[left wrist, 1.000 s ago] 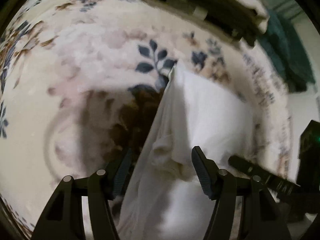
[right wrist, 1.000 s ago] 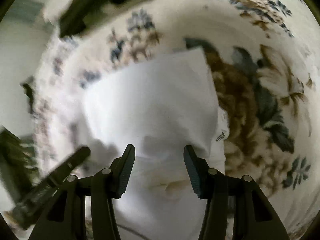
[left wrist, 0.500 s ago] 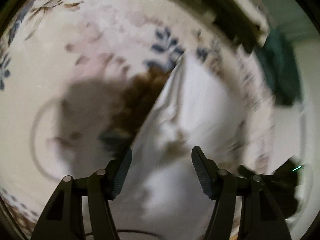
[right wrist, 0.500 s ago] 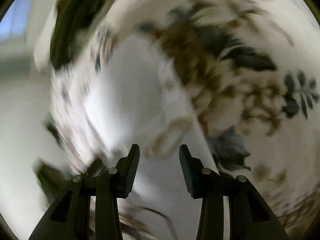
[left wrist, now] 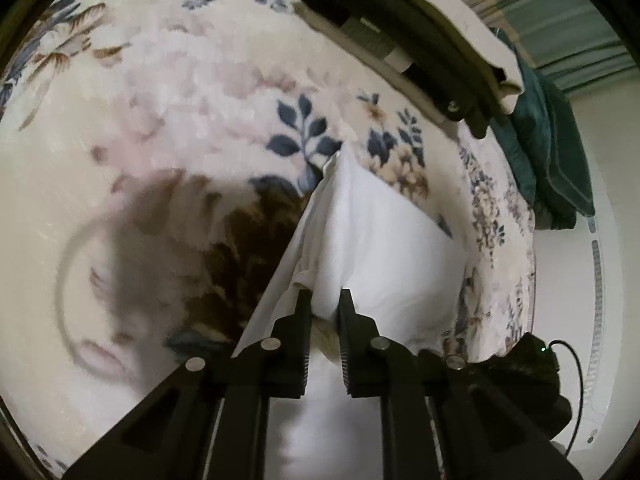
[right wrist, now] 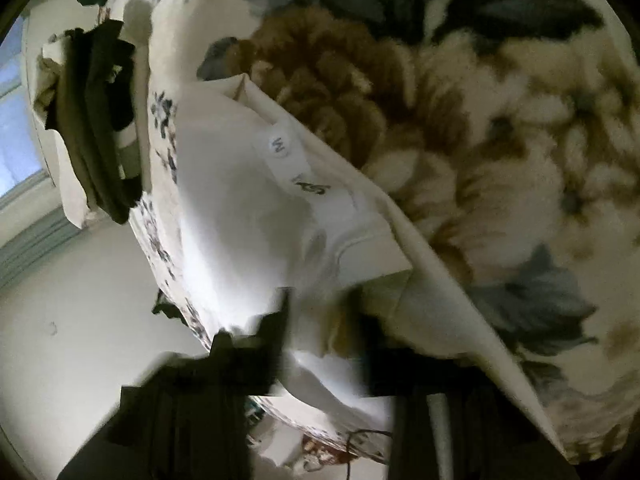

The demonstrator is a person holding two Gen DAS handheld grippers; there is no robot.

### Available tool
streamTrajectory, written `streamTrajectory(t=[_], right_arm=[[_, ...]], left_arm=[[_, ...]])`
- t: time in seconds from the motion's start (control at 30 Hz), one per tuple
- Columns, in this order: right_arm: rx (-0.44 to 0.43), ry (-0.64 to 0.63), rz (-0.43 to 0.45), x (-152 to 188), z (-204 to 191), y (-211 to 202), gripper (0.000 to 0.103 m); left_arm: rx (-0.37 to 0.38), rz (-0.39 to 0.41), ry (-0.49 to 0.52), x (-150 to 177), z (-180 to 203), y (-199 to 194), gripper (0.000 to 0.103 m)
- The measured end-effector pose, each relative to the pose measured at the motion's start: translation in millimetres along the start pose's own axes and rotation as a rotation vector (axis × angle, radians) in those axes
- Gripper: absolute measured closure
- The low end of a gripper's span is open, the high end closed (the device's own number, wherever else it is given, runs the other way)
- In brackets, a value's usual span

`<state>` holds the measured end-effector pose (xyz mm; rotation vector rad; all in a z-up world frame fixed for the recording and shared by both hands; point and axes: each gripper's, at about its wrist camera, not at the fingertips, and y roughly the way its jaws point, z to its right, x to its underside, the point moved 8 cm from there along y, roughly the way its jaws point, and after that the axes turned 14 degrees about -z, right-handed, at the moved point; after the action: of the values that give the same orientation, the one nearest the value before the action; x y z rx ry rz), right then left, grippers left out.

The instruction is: Fold small clothes

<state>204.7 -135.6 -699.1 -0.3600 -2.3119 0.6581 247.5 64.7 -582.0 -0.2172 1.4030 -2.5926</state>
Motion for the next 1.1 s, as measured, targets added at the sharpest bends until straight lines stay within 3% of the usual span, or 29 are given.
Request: streamTrajectory(t=[0.07, 0.2, 0.37, 0.4, 0.43, 0.5, 0.57, 0.6, 0.77, 0.93, 1.1], right_arm=[[-0.007, -0.017, 0.039, 6.0, -6.2, -6.1, 0.1], [0.02, -0.083, 0.083, 19.4, -17.3, -19.6, 0.1], [0.16, -0.106, 0.048, 33.4, 3.8, -22.8, 0.1], [0.176, -0.099, 0.025, 33.2, 7.3, -19.9, 0.1], [0.181, -0.089, 0.003, 33.4, 9.8, -18.6, 0.099], [0.183, -0.103, -0.035, 37.2, 9.9, -21.8, 0.089], [0.199, -0.156, -0.05, 47.3, 10.2, -33.5, 0.045], [0.215, -0.181, -0.057, 53.9, 10.9, -39.5, 0.041], [0.341, -0.255, -0.163, 106.3, 50.8, -60.8, 0.041], [0.44, -0.228, -0.262, 154.6, 118.9, -64.7, 0.041], [0.432, -0.181, -0.333, 185.8, 178.4, -56.8, 0.041]], left_arm=[[0.013, 0.011, 0.004, -2.2, 4.1, -5.2, 0.094], [0.012, 0.018, 0.01, -4.4, 4.9, -9.9, 0.096], [-0.033, -0.05, 0.037, 2.2, -7.9, 7.1, 0.094], [-0.042, -0.052, 0.044, 3.9, -8.4, 6.3, 0.086], [-0.054, -0.06, 0.058, 6.9, -7.7, 3.6, 0.065], [-0.053, -0.058, 0.086, 13.4, -4.9, -4.0, 0.034], [-0.005, -0.059, 0.113, 27.9, -1.7, -17.4, 0.033], [-0.002, -0.065, 0.113, 35.4, -3.3, -22.1, 0.033], [-0.027, -0.159, 0.108, 107.8, -29.9, -40.9, 0.033], [-0.106, -0.327, 0.062, 197.3, -82.5, -23.4, 0.033], [-0.089, -0.45, 0.02, 256.1, -108.1, 6.3, 0.033]])
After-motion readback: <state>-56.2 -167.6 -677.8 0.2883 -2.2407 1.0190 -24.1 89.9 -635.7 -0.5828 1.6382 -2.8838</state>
